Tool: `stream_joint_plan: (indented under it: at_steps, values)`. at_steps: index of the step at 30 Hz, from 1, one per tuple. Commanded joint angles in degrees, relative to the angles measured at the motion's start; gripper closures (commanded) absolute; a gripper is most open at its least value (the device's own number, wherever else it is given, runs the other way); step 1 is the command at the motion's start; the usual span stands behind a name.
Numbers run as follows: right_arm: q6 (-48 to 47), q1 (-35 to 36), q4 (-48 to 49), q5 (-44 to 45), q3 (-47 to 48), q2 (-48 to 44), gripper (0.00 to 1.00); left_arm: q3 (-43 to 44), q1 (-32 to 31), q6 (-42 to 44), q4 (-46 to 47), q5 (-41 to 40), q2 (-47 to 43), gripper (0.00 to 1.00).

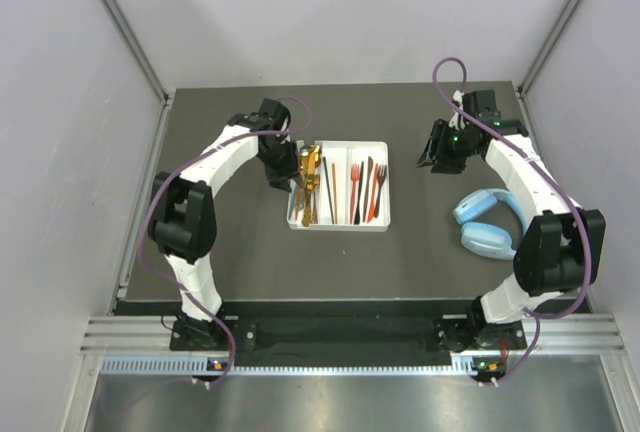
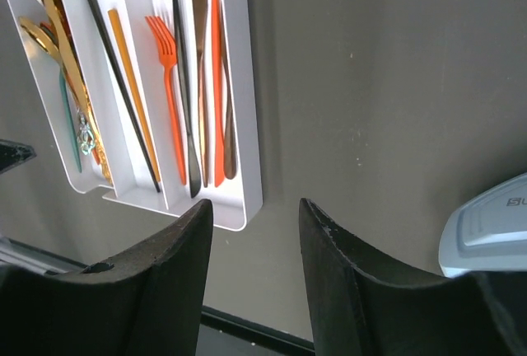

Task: Sort the eating utensils into containers
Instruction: Reset both arms

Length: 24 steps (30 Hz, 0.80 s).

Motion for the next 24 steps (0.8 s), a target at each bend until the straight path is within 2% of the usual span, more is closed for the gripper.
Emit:
stream_joint_plan:
  at_steps: [1, 13, 21, 24]
  values:
    - [-0.7, -0.02, 0.98, -1.48, 0.13, -1.8, 0.54, 2.87, 0.13, 0.35, 2.28, -0.63, 2.05, 0.57]
    - [-1.23, -0.46, -0.51, -1.57, 3.82, 1.1, 0.54, 10.43, -1.1, 1.23, -1.41, -1.15, 7.67, 0.58]
    - [-1.67, -1.25, -0.95, -0.96, 3.39, 1.01, 0.54, 10.79, -1.19, 1.93, -0.8, -3.61, 6.45, 0.6]
    - [-1.32, -1.34, -0.6, -1.22, 2.77, 1.36, 0.54, 10.44, -1.19, 2.2, -0.27, -4.23, 5.57, 0.56]
